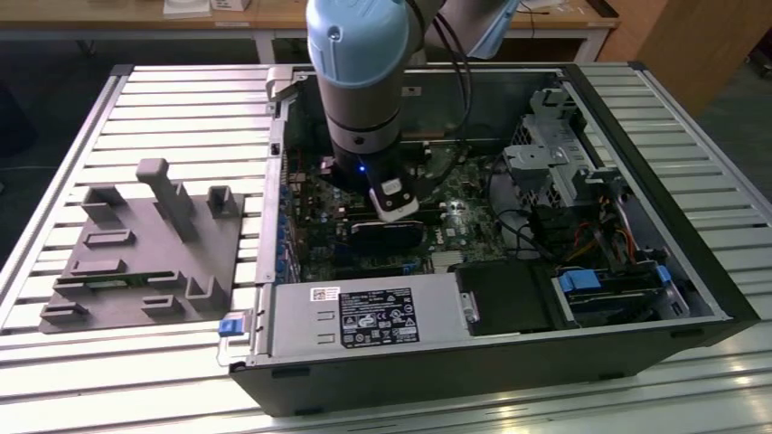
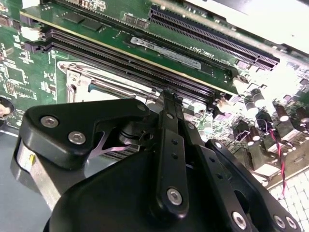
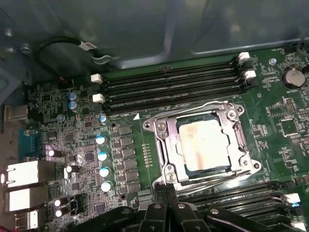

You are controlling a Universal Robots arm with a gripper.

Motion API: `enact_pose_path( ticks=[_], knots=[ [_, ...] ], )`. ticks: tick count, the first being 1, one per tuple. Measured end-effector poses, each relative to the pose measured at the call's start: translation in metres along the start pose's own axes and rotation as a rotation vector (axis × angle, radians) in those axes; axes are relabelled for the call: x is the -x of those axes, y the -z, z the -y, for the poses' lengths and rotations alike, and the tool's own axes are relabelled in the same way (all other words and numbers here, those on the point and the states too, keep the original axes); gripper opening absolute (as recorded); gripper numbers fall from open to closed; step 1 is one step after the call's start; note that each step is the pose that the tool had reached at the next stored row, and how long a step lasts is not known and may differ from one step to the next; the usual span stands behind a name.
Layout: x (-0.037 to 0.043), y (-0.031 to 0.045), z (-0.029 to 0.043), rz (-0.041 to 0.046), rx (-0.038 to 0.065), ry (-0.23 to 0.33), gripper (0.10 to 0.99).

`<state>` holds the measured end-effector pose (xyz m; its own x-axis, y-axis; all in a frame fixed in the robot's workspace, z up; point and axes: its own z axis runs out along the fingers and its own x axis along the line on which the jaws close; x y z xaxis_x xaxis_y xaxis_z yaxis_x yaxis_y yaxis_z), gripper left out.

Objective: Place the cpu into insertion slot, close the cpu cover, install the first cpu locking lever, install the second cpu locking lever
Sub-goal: 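Install the second cpu locking lever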

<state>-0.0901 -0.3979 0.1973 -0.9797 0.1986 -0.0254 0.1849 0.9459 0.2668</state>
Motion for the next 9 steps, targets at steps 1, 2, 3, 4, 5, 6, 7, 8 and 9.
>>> enact_pose_path(
  ticks=[1, 2, 3, 4, 5, 6, 7, 8, 9],
  knots=[
    [0.0000, -0.0008, 0.0002, -0.0004, 0.002, 0.000, 0.106],
    [0.0000, -0.0016, 0.0004, -0.0009, 0.005, 0.000, 0.106],
    [0.0000, -0.0023, 0.0006, -0.0016, 0.008, -0.001, 0.106],
    [0.0000, -0.0029, 0.0008, -0.0023, 0.012, -0.001, 0.106],
    [-0.0001, -0.0035, 0.0010, -0.0032, 0.016, -0.001, 0.106],
    [-0.0001, -0.0042, 0.0011, -0.0042, 0.022, -0.002, 0.106],
    [-0.0001, -0.0048, 0.0013, -0.0052, 0.028, -0.002, 0.106],
    [-0.0001, -0.0055, 0.0015, -0.0063, 0.034, -0.003, 0.106],
    [-0.0001, -0.0062, 0.0016, -0.0070, 0.038, -0.003, 0.106]
  ],
)
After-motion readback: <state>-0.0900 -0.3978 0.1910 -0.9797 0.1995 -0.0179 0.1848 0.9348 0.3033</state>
